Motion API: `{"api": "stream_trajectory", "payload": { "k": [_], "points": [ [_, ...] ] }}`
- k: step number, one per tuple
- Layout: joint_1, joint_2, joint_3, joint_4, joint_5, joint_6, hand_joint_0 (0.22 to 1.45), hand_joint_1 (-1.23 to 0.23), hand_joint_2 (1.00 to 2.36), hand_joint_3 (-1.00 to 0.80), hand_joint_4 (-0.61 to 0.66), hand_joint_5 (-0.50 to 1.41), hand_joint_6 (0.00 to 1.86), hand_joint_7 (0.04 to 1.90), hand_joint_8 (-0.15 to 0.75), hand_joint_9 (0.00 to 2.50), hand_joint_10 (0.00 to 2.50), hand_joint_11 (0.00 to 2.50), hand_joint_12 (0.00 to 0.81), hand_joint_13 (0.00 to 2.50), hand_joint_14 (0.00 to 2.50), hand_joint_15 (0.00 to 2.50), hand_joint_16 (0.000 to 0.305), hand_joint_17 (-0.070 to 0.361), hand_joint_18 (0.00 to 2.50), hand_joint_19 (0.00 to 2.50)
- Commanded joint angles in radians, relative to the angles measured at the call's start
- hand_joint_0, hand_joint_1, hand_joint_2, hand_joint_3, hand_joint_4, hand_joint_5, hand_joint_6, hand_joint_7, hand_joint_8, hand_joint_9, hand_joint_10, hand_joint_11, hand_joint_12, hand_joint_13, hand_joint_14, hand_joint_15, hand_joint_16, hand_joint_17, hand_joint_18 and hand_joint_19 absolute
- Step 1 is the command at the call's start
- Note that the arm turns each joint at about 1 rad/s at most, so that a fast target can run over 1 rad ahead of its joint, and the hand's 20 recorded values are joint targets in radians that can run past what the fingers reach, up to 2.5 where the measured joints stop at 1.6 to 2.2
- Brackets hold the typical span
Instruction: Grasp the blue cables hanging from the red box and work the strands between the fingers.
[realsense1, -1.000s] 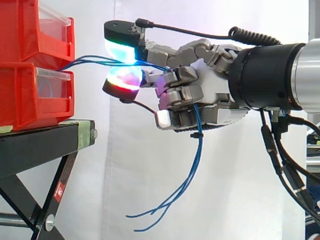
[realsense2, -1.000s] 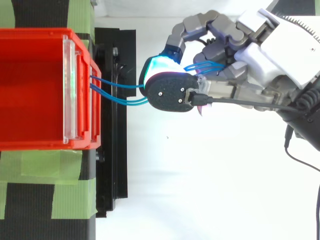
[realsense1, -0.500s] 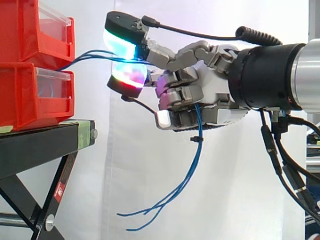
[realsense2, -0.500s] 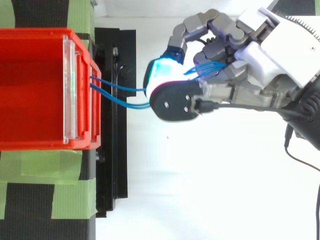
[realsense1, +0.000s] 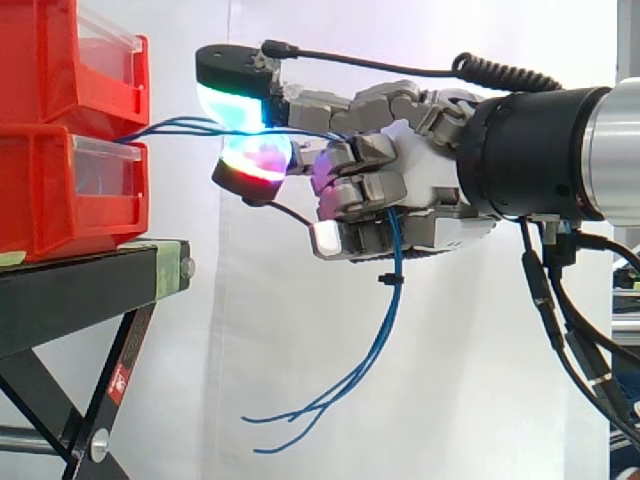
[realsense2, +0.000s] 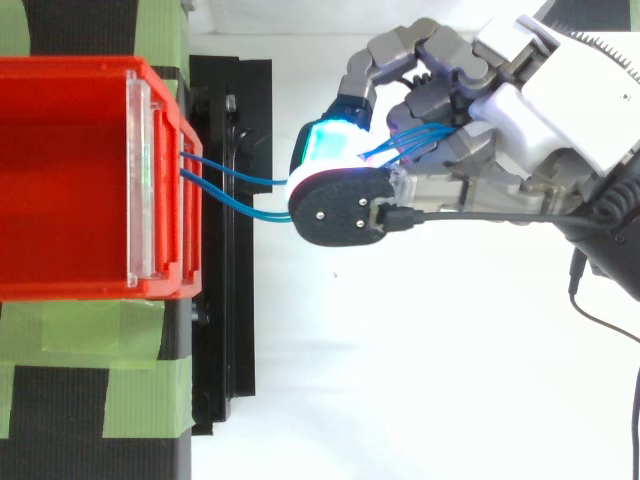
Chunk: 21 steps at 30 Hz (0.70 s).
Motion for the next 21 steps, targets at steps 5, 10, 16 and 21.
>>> {"api": "stream_trajectory", "payload": {
  "k": [5,10,16,21],
  "points": [
    [0.0,0.0,0.0,0.001,0.004,-0.001,0.98,-0.73,1.0,0.25,0.22,-0.26,1.33,0.86,0.507,1.64,2.5,2.5,0.726,1.98,2.5,1.78,0.259,0.194,2.5,0.61],
    [0.0,0.0,0.0,0.001,0.004,-0.001,1.0,-0.67,1.18,0.27,0.2,-0.22,1.3,0.88,0.507,1.64,2.5,2.5,0.726,1.98,2.5,1.78,0.259,0.194,2.5,0.61],
    [0.0,0.0,0.001,0.003,0.005,-0.001,1.02,-0.74,1.04,0.3,0.22,-0.19,1.22,0.9,0.507,1.64,2.5,2.5,0.726,1.98,2.5,1.78,0.259,0.194,2.5,0.61],
    [-0.006,0.0,0.024,0.003,0.005,-0.002,1.0,-0.69,1.2,0.3,0.23,-0.11,1.09,0.94,0.507,1.64,2.5,2.5,0.726,1.98,2.5,1.78,0.259,0.194,2.5,0.61]
  ]
}}
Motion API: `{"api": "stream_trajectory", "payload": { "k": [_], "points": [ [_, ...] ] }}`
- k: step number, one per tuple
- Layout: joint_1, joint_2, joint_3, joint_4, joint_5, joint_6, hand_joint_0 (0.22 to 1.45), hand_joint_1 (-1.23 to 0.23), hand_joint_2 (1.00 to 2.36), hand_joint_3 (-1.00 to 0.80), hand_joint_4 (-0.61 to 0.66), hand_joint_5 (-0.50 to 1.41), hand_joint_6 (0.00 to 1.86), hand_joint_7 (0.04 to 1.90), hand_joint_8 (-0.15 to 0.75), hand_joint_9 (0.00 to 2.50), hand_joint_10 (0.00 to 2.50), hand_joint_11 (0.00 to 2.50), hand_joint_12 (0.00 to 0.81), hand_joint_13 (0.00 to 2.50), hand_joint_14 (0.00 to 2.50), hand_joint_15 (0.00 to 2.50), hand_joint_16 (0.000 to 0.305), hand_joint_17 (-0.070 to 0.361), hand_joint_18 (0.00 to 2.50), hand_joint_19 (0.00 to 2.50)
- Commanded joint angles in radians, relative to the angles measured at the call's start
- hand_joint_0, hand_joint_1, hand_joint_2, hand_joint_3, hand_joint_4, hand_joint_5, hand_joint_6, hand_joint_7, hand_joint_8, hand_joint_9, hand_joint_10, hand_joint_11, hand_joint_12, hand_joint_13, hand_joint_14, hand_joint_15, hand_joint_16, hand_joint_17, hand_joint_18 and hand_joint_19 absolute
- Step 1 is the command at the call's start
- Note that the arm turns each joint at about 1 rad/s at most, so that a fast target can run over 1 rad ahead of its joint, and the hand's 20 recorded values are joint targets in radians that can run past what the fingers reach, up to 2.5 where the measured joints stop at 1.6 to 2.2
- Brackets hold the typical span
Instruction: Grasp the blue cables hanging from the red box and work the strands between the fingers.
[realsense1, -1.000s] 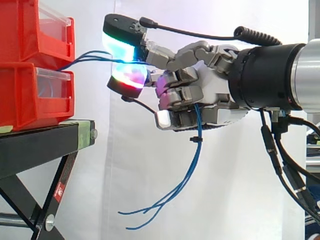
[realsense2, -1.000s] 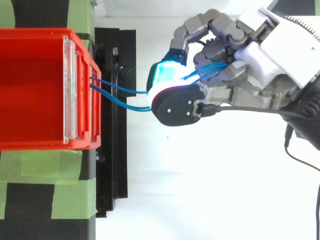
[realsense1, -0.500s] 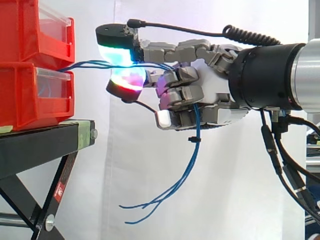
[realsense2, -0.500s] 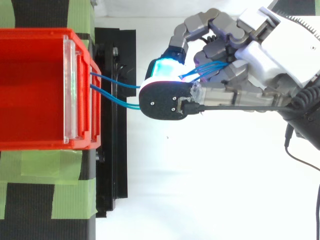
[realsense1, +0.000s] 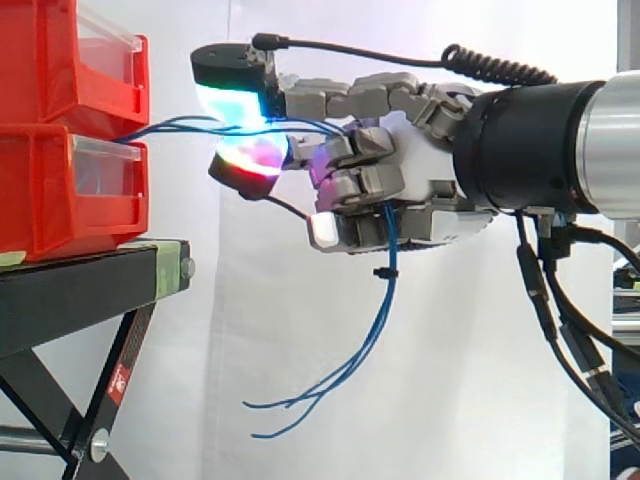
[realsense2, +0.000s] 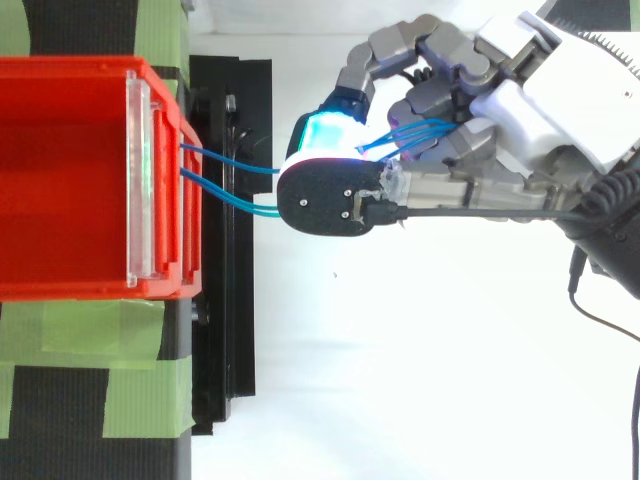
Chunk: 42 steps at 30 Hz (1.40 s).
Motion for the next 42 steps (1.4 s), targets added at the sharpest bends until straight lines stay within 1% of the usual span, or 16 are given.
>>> {"api": "stream_trajectory", "payload": {
  "k": [1,5,9,10,14,15,16,18,23,25,27,28,31,32,34,42],
  "points": [
    [-0.005,0.0,0.019,-0.001,0.0,-0.004,0.98,-0.66,1.26,0.28,0.24,-0.09,1.06,0.94,0.507,1.64,2.5,2.5,0.726,1.98,2.5,1.78,0.259,0.194,2.5,0.61],
    [-0.011,0.0,0.025,0.001,0.003,-0.025,0.91,-0.57,1.43,0.15,0.26,-0.01,0.86,1.01,0.507,1.64,2.5,2.5,0.726,1.98,2.5,1.78,0.259,0.194,2.5,0.61],
    [-0.021,0.0,0.025,0.01,-0.001,-0.09,0.91,-0.57,1.45,0.18,0.27,0.02,0.78,1.04,0.507,1.64,2.5,2.5,0.726,1.98,2.5,1.78,0.259,0.194,2.5,0.61],
    [-0.025,0.0,0.025,0.028,-0.001,-0.114,0.94,-0.59,1.43,0.22,0.27,0.03,0.77,1.04,0.507,1.64,2.5,2.5,0.726,1.98,2.5,1.78,0.259,0.194,2.5,0.61],
    [-0.025,0.0,0.027,0.05,-0.003,-0.117,1.02,-0.62,1.3,0.25,0.27,0.08,0.72,1.06,0.507,1.64,2.5,2.5,0.726,1.98,2.5,1.78,0.259,0.194,2.5,0.61],
    [-0.025,0.0,0.027,0.05,-0.003,-0.116,1.1,-0.61,1.04,0.32,0.27,0.1,0.68,1.08,0.507,1.64,2.5,2.5,0.726,1.98,2.5,1.78,0.259,0.194,2.5,0.61],
    [-0.025,0.0,0.025,0.048,-0.003,-0.113,1.1,-0.6,1.01,0.2,0.27,0.11,0.63,1.11,0.507,1.64,2.5,2.5,0.726,1.98,2.5,1.78,0.259,0.194,2.5,0.61],
    [-0.025,0.0,0.027,0.039,-0.005,-0.109,1.09,-0.59,1.01,0.12,0.27,0.13,0.59,1.13,0.507,1.64,2.5,2.5,0.726,1.98,2.5,1.78,0.259,0.194,2.5,0.61],
    [-0.021,0.0,0.025,0.036,-0.011,-0.105,1.08,-0.58,1.01,0.26,0.27,0.16,0.52,1.17,0.507,1.64,2.5,2.5,0.726,1.98,2.5,1.78,0.259,0.194,2.5,0.61],
    [-0.02,0.0,0.025,0.036,-0.011,-0.105,0.91,-0.6,1.2,0.07,0.31,0.17,0.47,1.19,0.507,1.64,2.5,2.5,0.726,1.98,2.5,1.78,0.259,0.194,2.5,0.61],
    [-0.02,0.0,0.025,0.036,-0.011,-0.105,0.87,-0.62,1.16,-0.02,0.33,0.16,0.43,1.2,0.507,1.64,2.5,2.5,0.726,1.98,2.5,1.78,0.259,0.194,2.5,0.61],
    [-0.02,0.0,0.025,0.036,-0.011,-0.105,0.9,-0.63,1.0,-0.03,0.33,0.16,0.42,1.21,0.507,1.64,2.5,2.5,0.726,1.98,2.5,1.78,0.259,0.194,2.5,0.61],
    [-0.021,0.0,0.025,0.036,-0.011,-0.105,0.85,-0.61,1.01,-0.27,0.3,0.15,0.4,1.25,0.507,1.64,2.5,2.5,0.726,1.98,2.5,1.78,0.259,0.194,2.5,0.61],
    [-0.02,0.0,0.025,0.036,-0.012,-0.103,0.85,-0.61,1.01,-0.27,0.3,0.14,0.42,1.24,0.507,1.64,2.5,2.5,0.726,1.98,2.5,1.78,0.259,0.194,2.5,0.61],
    [-0.021,0.001,0.027,0.039,-0.015,-0.103,0.84,-0.6,1.02,-0.36,0.29,0.09,0.66,1.17,0.507,1.64,2.5,2.5,0.726,1.98,2.5,1.78,0.259,0.194,2.5,0.61],
    [-0.018,0.001,0.025,0.038,-0.028,-0.102,0.84,-0.6,1.02,-0.47,0.27,0.07,0.88,1.12,0.507,1.64,2.5,2.5,0.726,1.98,2.5,1.78,0.259,0.194,2.5,0.61]
  ]
}}
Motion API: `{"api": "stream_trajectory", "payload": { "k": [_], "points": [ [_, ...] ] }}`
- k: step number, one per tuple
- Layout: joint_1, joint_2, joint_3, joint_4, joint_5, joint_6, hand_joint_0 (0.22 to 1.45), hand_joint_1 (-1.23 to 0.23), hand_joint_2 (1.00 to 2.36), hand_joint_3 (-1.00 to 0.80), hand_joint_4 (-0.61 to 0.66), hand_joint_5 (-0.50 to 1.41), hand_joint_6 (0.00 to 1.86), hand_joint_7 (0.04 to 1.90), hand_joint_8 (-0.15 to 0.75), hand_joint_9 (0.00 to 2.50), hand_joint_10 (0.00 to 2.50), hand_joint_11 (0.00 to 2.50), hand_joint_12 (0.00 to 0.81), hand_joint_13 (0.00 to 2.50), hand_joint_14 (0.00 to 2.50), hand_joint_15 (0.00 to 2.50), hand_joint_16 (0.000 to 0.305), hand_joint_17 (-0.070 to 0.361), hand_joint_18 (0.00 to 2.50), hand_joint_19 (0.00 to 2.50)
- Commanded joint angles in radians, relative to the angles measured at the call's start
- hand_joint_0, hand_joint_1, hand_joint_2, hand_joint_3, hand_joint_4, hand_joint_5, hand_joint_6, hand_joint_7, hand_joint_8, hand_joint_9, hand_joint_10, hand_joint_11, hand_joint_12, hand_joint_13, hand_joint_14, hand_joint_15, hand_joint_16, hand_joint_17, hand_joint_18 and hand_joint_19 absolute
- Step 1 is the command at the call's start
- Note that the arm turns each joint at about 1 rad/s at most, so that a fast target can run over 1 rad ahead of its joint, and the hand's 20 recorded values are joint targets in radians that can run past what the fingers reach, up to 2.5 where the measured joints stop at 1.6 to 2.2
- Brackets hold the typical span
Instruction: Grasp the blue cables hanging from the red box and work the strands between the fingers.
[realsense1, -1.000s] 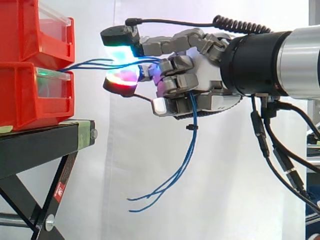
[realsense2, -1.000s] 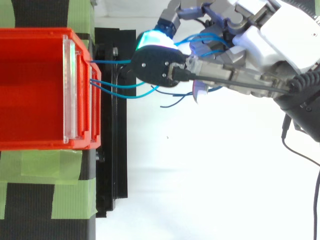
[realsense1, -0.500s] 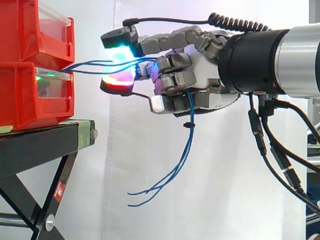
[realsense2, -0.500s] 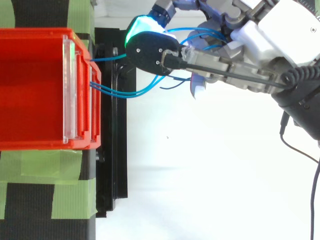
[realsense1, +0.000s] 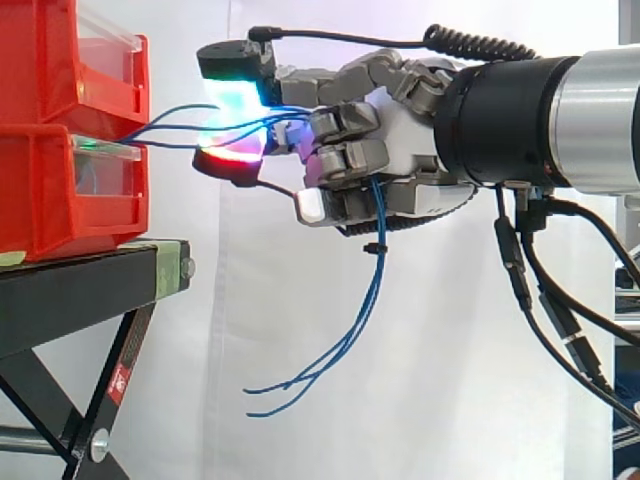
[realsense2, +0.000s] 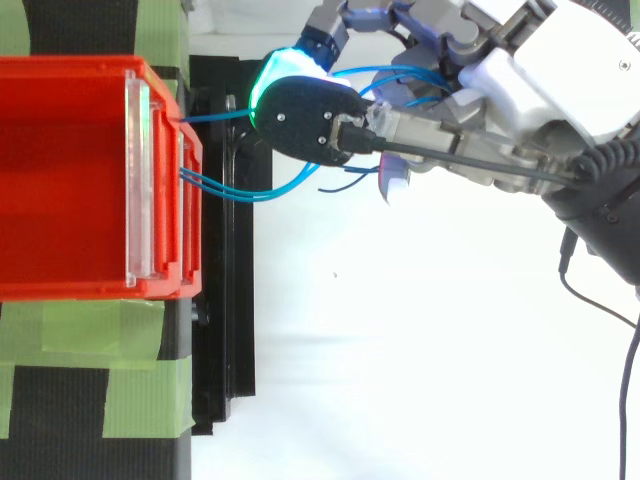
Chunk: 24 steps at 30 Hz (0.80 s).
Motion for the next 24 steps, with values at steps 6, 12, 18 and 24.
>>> {"api": "stream_trajectory", "payload": {
  "k": [6,12,18,24],
  "points": [
    [0.002,0.001,0.001,0.0,-0.006,0.009,0.8,-0.59,1.02,-0.5,0.27,0.07,0.9,1.13,0.507,1.64,2.5,2.5,0.726,1.98,2.5,1.78,0.259,0.194,2.5,0.61],
    [0.002,-0.001,0.001,-0.002,-0.006,0.009,0.76,-0.59,1.01,-0.67,0.28,0.07,0.89,1.13,0.507,1.64,2.5,2.5,0.726,1.98,2.5,1.78,0.259,0.194,2.5,0.61],
    [0.002,-0.001,0.0,-0.002,-0.006,0.008,0.74,-0.59,1.01,-0.7,0.28,0.07,0.89,1.13,0.507,1.64,2.5,2.5,0.726,1.98,2.5,1.78,0.259,0.194,2.5,0.61],
    [0.002,-0.001,0.0,-0.002,-0.003,0.008,0.78,-0.61,1.01,-0.63,0.29,0.08,0.89,1.13,0.507,1.64,2.5,2.5,0.726,1.98,2.5,1.78,0.259,0.194,2.5,0.61]
  ]
}}
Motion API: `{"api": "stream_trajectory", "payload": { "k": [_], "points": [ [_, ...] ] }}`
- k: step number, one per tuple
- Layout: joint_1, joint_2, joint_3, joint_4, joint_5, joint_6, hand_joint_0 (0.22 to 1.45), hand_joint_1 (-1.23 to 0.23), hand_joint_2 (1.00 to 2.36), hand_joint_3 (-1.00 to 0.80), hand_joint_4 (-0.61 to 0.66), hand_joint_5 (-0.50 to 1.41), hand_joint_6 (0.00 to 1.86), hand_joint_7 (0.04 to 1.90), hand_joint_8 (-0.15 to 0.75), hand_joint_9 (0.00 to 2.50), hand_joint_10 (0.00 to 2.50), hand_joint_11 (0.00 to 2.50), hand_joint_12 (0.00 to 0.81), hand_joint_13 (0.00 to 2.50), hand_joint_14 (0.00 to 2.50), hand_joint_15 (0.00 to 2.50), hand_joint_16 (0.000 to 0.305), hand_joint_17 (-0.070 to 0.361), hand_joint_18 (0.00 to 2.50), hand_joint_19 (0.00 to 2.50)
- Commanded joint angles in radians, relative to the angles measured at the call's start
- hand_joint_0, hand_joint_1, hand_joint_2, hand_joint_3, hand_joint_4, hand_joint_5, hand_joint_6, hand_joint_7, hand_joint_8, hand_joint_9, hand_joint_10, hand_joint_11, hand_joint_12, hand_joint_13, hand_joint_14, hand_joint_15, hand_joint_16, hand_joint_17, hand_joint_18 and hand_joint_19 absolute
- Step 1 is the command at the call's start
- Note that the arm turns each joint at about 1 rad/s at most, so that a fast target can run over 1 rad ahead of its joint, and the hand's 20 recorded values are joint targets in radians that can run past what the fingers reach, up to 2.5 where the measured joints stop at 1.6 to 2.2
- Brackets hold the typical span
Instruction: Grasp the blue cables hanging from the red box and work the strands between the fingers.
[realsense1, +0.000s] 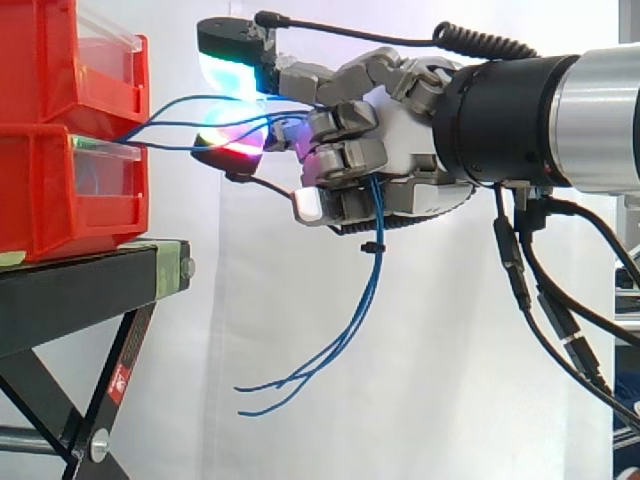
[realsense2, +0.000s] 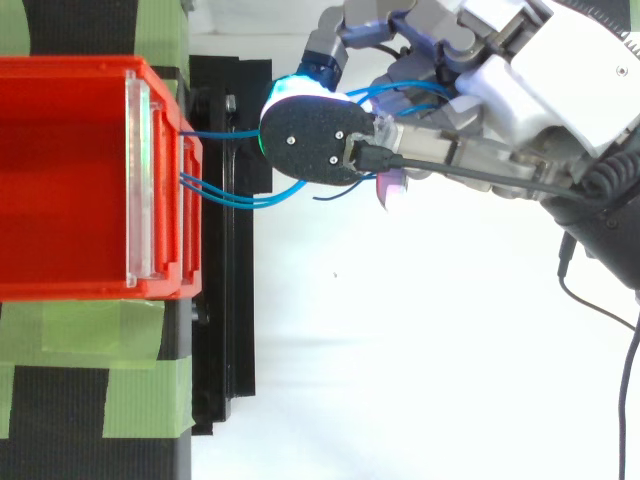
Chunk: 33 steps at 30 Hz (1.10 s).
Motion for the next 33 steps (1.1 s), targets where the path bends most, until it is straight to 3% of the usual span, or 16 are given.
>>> {"api": "stream_trajectory", "payload": {
  "k": [1,6,10,22,27,33],
  "points": [
    [0.0,0.001,0.001,0.0,0.001,0.0,0.82,-0.62,1.02,-0.5,0.29,0.09,0.9,1.12,0.507,1.64,2.5,2.5,0.726,1.98,2.5,1.78,0.259,0.194,2.5,0.61],
    [-0.003,0.0,0.001,-0.002,0.004,0.0,0.91,-0.64,1.01,0.03,0.31,0.09,1.01,1.04,0.507,1.64,2.5,2.5,0.726,1.98,2.5,1.78,0.259,0.194,2.5,0.61],
    [-0.005,0.0,0.001,-0.002,0.004,-0.002,0.95,-0.63,1.02,0.17,0.31,0.08,1.03,1.02,0.507,1.64,2.5,2.5,0.726,1.98,2.5,1.78,0.259,0.194,2.5,0.61],
    [0.002,0.0,-0.001,-0.028,0.0,0.001,0.99,-0.6,1.06,0.3,0.32,0.09,1.09,1.03,0.507,1.64,2.5,2.5,0.726,1.98,2.5,1.78,0.259,0.194,2.5,0.61],
    [0.003,0.0,-0.001,-0.066,-0.002,0.001,1.04,-0.6,1.04,0.36,0.29,0.04,1.26,1.03,0.507,1.64,2.5,2.5,0.726,1.98,2.5,1.78,0.259,0.194,2.5,0.61],
    [0.003,0.0,-0.001,-0.068,-0.005,-0.002,1.05,-0.61,1.04,0.37,0.3,0.02,1.33,1.01,0.507,1.64,2.5,2.5,0.726,1.98,2.5,1.78,0.259,0.194,2.5,0.61]
  ]
}}
